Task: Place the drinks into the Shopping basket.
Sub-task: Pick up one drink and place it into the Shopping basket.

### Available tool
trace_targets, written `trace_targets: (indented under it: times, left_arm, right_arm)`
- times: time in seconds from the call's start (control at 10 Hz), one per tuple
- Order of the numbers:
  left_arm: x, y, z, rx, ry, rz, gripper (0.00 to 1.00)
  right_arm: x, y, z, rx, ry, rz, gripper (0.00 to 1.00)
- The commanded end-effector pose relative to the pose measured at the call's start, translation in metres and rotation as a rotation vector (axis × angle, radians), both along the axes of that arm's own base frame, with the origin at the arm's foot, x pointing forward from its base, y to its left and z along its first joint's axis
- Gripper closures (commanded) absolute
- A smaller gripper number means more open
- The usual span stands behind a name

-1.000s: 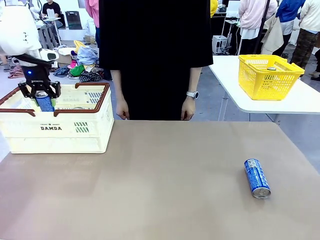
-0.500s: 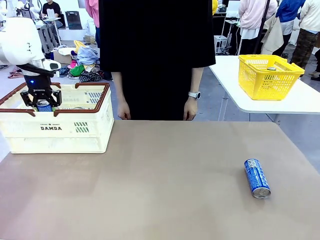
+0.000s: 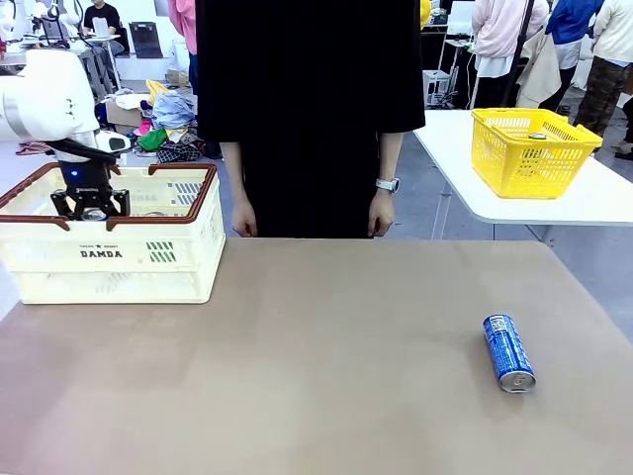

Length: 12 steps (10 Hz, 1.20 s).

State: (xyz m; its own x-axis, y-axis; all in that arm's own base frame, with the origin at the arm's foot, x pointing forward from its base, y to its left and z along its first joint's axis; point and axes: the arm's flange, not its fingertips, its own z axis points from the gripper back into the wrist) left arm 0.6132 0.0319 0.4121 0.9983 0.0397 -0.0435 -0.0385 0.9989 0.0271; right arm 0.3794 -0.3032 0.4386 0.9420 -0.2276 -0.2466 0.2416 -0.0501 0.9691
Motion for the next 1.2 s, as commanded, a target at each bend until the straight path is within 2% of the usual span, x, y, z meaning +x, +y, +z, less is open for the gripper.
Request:
trace_targets:
  times: [0.0,0.3,0.4,0.5,0.6,0.7,0.8,0.9,1.0,1.1]
  left_arm:
    - [0.002,0.0,0.006,0.002,-0.005,0.013,0.0]
    - [-0.004,0.003,0.019,-0.007,-0.04,0.024,0.0]
    - [-0.015,0.006,0.044,-0.049,-0.081,0.006,0.0]
    - [-0.034,0.008,0.083,-0.071,-0.152,0.034,0.0]
    - [-0.061,0.009,0.129,-0.123,-0.214,0.079,0.0]
    - [-0.099,0.005,0.172,-0.209,-0.231,0.071,0.0]
    - [-0.137,0.002,0.198,-0.258,-0.275,0.08,0.0]
    - [-0.185,-0.001,0.213,-0.324,-0.26,0.051,0.0]
    - [-0.233,0.003,0.214,-0.4,-0.277,-0.012,0.0]
    - [-0.268,0.017,0.205,-0.49,-0.255,-0.109,0.0]
  right_arm:
    - [-0.001,0.0,0.003,-0.003,-0.004,0.001,0.0]
    - [-0.001,0.0,0.003,-0.003,-0.004,0.001,0.0]
    - [-0.001,0.0,0.003,-0.003,-0.004,0.001,0.0]
    - [-0.001,0.0,0.003,-0.003,-0.004,0.001,0.0]
    - [-0.001,0.0,0.003,-0.003,-0.004,0.001,0.0]
    - [-0.001,0.0,0.003,-0.003,-0.004,0.001,0.0]
    - [-0.001,0.0,0.003,-0.003,-0.004,0.001,0.0]
    - [-0.001,0.0,0.003,-0.003,-0.004,0.001,0.0]
    - [-0.001,0.0,0.003,-0.003,-0.004,0.001,0.0]
    - [-0.001,0.0,0.003,-0.003,-0.004,0.001,0.0]
